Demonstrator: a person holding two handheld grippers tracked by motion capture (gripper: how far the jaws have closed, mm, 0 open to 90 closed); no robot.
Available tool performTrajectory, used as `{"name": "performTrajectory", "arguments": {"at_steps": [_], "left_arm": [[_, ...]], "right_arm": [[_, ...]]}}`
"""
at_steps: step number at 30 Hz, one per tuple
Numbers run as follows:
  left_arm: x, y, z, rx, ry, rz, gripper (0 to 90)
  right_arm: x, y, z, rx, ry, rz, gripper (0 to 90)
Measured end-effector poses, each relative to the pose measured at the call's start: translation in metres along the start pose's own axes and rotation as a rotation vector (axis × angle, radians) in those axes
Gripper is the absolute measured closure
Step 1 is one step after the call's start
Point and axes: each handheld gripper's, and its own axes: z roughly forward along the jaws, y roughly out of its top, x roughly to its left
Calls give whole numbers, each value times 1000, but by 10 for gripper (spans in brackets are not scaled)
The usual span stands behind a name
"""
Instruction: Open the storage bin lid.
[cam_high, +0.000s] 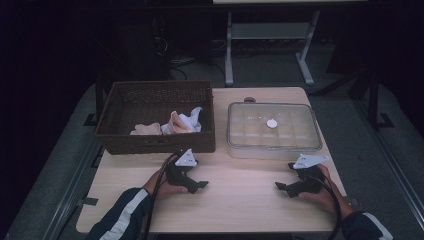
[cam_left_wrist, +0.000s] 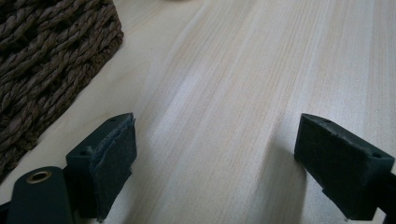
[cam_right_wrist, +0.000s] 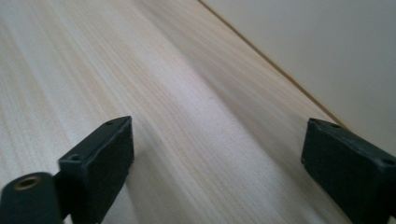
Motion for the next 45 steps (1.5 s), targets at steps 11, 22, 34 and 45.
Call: {"name": "performTrajectory", "arguments": {"at_steps": [11, 22, 34, 45], "left_arm": [[-1, 0, 1, -12, 18, -21, 121], [1, 0, 0, -8, 9, -10, 128], [-7, 20, 10, -52, -27, -74, 233], [-28, 70, 32, -127, -16, -89, 211]], "right_arm": [[0, 1, 1, 4, 16, -16, 64], [0, 1, 1, 5, 19, -18, 63], [-1, 0, 0, 4, 23, -20, 82], [-6, 18, -54, -151, 4, -15, 239]]}}
